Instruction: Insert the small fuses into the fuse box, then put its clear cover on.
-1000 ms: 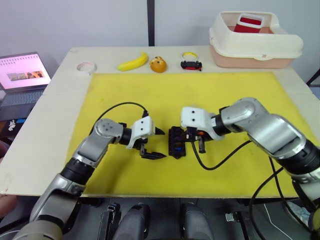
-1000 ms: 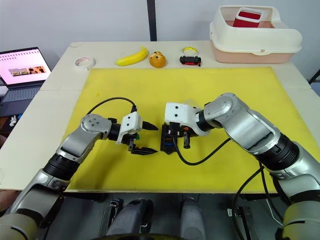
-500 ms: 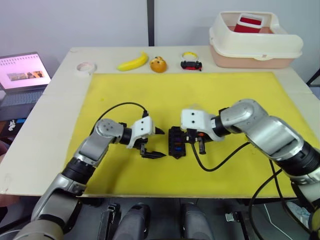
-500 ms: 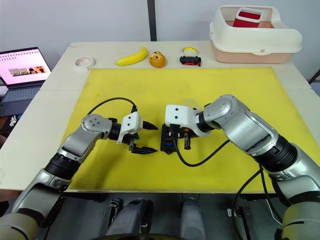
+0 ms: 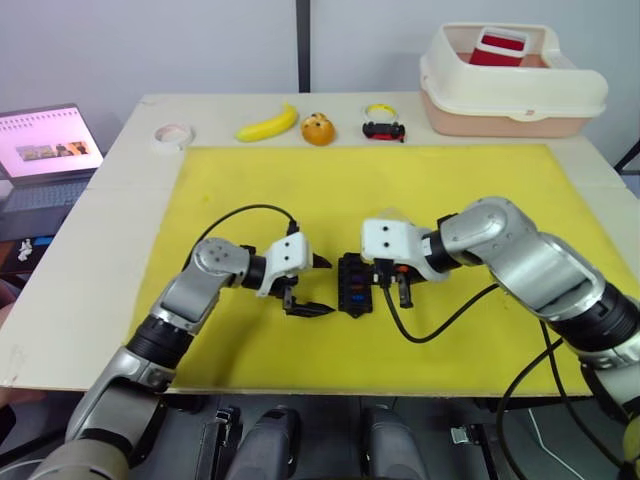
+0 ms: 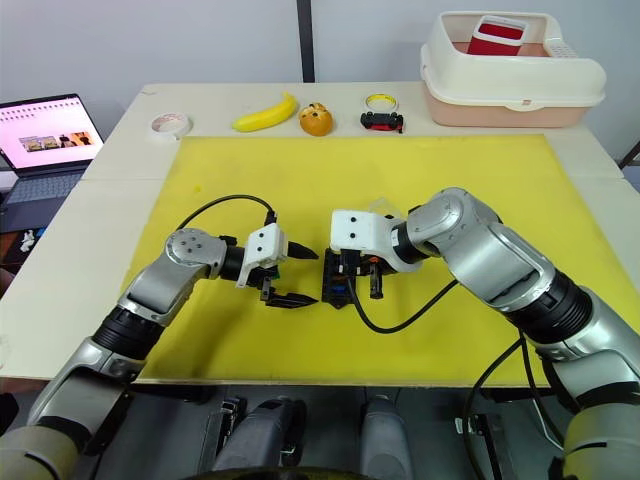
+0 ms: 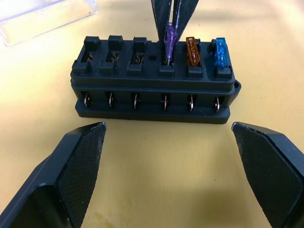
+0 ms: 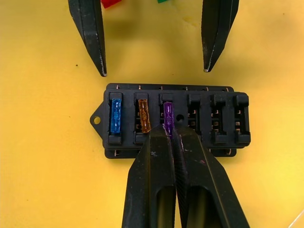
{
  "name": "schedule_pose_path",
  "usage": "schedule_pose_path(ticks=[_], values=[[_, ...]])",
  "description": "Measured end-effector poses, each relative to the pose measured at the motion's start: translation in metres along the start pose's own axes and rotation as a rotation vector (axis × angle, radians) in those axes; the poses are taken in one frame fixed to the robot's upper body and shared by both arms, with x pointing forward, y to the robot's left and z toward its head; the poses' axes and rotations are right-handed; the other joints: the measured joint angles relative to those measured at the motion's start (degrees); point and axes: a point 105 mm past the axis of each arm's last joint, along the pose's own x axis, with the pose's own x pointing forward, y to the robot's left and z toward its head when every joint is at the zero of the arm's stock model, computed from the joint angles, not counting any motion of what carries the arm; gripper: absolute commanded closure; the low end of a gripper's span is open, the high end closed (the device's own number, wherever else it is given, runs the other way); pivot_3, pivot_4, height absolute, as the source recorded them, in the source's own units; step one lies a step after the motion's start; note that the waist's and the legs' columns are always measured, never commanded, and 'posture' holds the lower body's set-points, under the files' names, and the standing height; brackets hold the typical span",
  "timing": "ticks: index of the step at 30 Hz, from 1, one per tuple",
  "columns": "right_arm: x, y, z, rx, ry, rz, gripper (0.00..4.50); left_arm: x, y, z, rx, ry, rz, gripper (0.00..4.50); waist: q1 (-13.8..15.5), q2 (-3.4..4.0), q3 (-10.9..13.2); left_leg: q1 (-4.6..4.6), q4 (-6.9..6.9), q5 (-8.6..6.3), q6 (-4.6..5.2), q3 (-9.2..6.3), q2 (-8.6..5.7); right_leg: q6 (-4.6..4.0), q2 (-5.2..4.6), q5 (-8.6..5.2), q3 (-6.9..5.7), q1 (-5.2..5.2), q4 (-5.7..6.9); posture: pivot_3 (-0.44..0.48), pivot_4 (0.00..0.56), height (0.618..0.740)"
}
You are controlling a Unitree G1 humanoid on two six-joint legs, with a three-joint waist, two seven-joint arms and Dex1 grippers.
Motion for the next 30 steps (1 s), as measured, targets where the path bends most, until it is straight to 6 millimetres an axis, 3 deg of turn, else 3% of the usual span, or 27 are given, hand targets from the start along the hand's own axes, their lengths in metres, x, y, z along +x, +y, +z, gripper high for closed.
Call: schedule_pose_path(ticks=[30], values=[[0.0038,0.0003,0.0007,-0.056,0.028,0.007,4.50,0.0025,-0.0004,0.0015,-0.001,-0.009,-0.001,0.03,0.0,-0.01,0.0,0.00,0.03,0.16,-0.27,0.00,0.00,0.00,0.00,0.00,0.00,0.01,0.03,0.000,0.150,0.740]])
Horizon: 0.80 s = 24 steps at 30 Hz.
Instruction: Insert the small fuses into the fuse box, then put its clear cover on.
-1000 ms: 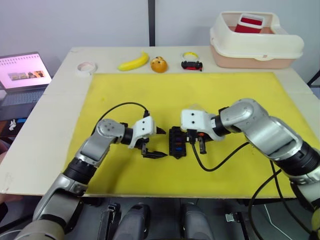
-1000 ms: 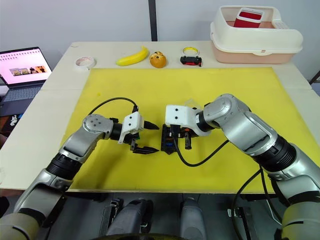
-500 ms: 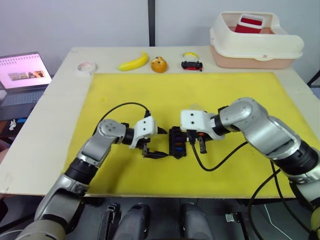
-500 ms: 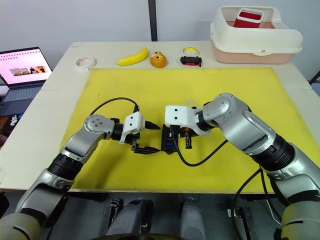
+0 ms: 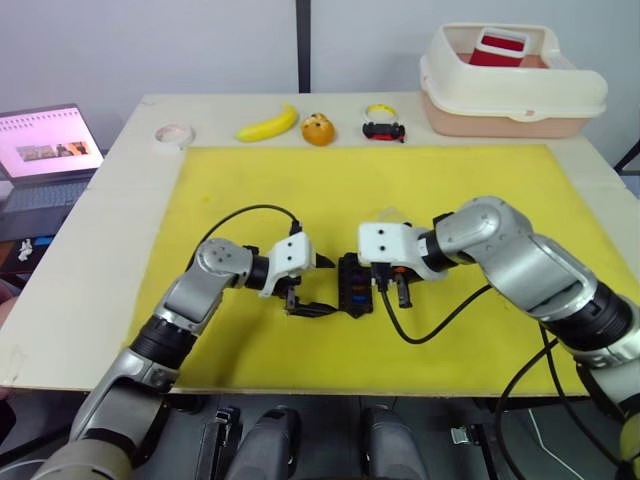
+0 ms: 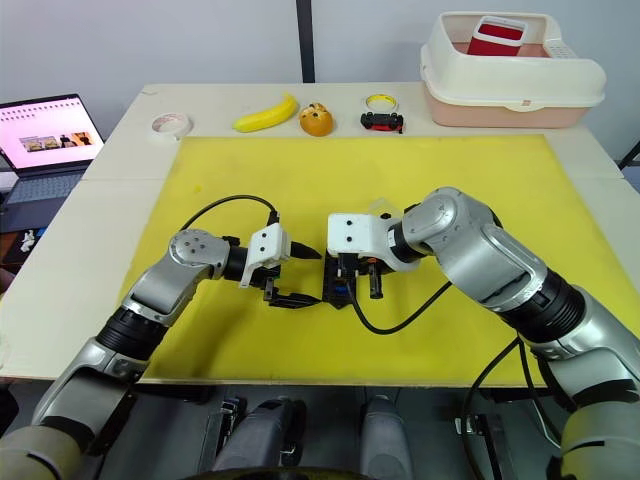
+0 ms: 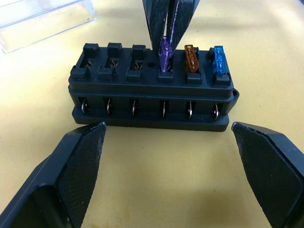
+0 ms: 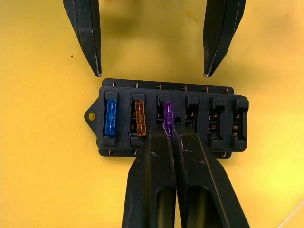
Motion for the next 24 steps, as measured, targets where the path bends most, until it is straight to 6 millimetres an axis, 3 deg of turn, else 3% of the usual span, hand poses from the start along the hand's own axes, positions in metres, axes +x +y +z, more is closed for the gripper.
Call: schedule_pose_path(ticks=[24], values=[[-0.0031,0.0028,0.0021,0.045,0.019,0.036,4.50,0.0016,0.0003,0.0010,0.002,-0.005,0.004,0.03,0.0,0.00,0.0,0.00,0.00,0.00,0.00,0.00,0.00,0.00,0.00,0.00,0.00,0.00,0.00,0.000,0.150,0.740]])
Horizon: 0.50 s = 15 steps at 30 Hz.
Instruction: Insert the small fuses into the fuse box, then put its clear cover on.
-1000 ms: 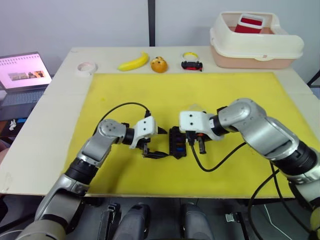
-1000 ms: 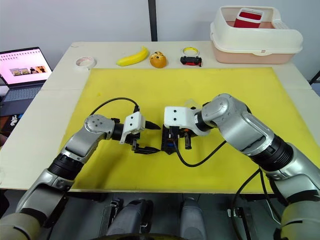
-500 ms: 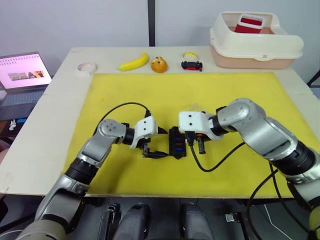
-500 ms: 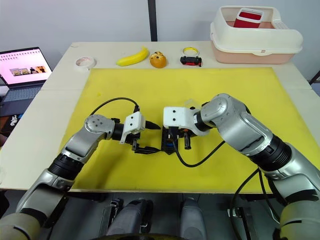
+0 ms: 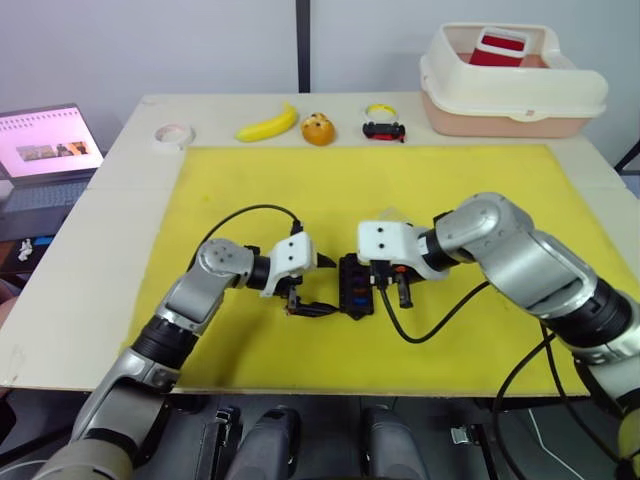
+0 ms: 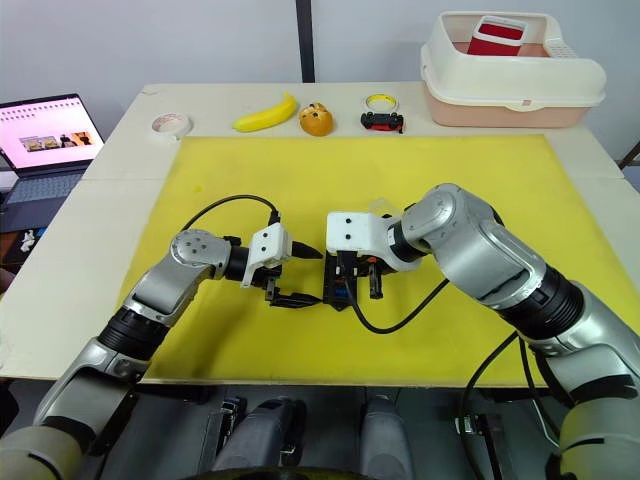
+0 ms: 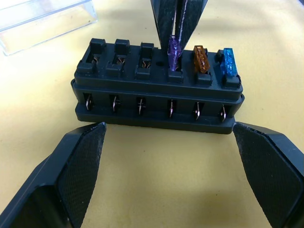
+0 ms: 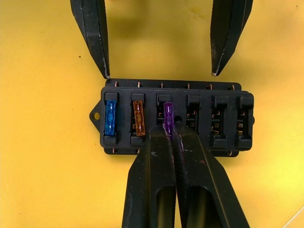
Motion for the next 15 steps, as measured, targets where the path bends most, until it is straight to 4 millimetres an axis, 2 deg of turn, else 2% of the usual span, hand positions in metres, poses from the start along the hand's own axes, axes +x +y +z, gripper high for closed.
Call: schedule_pose_path(ticks=[15], values=[[-0.0001,-0.0001,0.0015,0.000,0.005,0.004,4.50,0.0002,0.0004,-0.0004,0.003,0.005,0.004,0.03,0.0,0.00,0.0,0.00,0.00,0.00,0.00,0.00,0.00,0.00,0.00,0.00,0.00,0.00,0.00,0.000,0.150,0.740]])
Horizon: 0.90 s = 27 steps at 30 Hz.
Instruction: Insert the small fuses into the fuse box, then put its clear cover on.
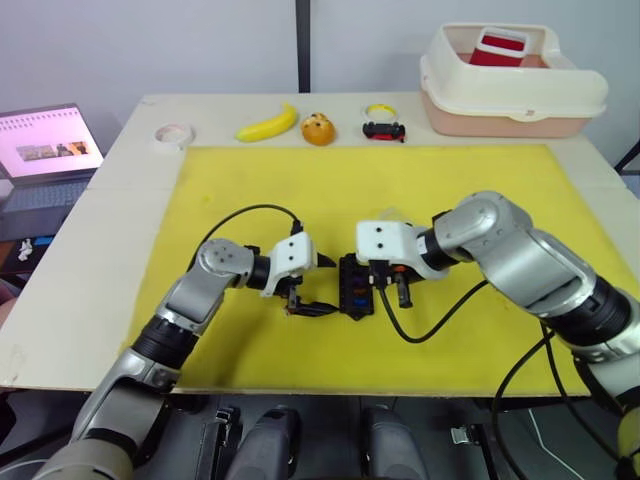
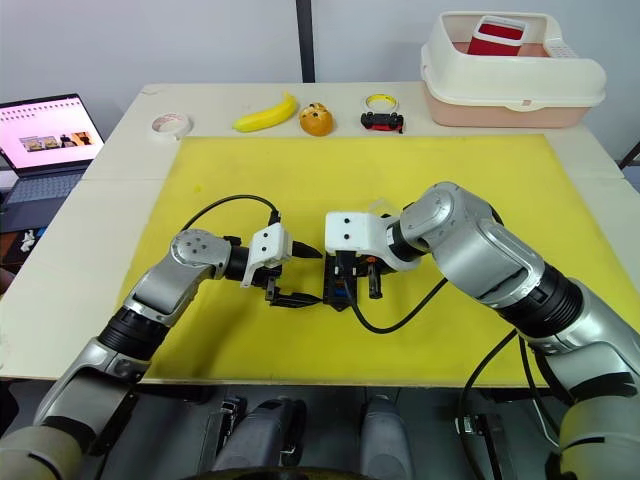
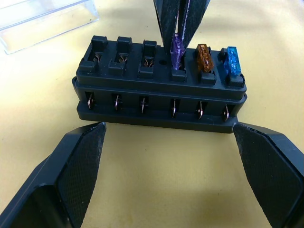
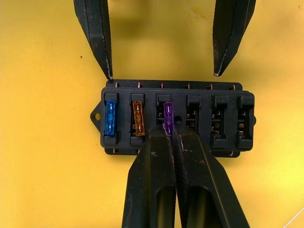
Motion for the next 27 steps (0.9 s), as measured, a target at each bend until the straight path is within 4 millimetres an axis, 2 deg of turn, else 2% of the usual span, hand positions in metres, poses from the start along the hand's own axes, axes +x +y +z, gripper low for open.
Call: schedule_pose_path(ticks=[2,5,7,27], values=[[0.000,0.000,0.000,0.001,0.000,0.001,4.50,0.000,0.000,0.000,0.000,0.000,0.000,0.03,0.0,0.00,0.0,0.00,0.00,0.00,0.00,0.00,0.00,0.00,0.00,0.00,0.00,0.00,0.00,0.000,0.150,0.740],[0.000,0.000,0.000,0.001,-0.002,-0.001,3.49,0.000,0.000,0.000,0.000,0.000,0.000,0.00,0.0,0.00,0.0,0.00,0.00,0.00,0.00,0.00,0.00,0.00,0.00,0.00,0.00,0.00,0.00,0.000,0.150,0.740],[-0.001,0.000,0.001,0.002,-0.005,-0.002,2.59,0.000,0.000,0.000,0.001,0.000,0.000,0.00,0.0,0.00,0.0,0.00,0.00,0.00,0.00,0.00,0.00,0.00,0.00,0.00,0.00,0.00,0.00,0.000,0.150,0.740],[-0.011,-0.004,0.012,0.048,-0.076,-0.004,2.59,0.000,0.002,0.004,0.013,-0.001,0.002,0.00,0.0,0.00,0.0,0.00,0.00,0.00,0.00,0.00,0.00,0.00,0.00,0.00,0.00,-0.01,0.01,0.000,0.150,0.740]])
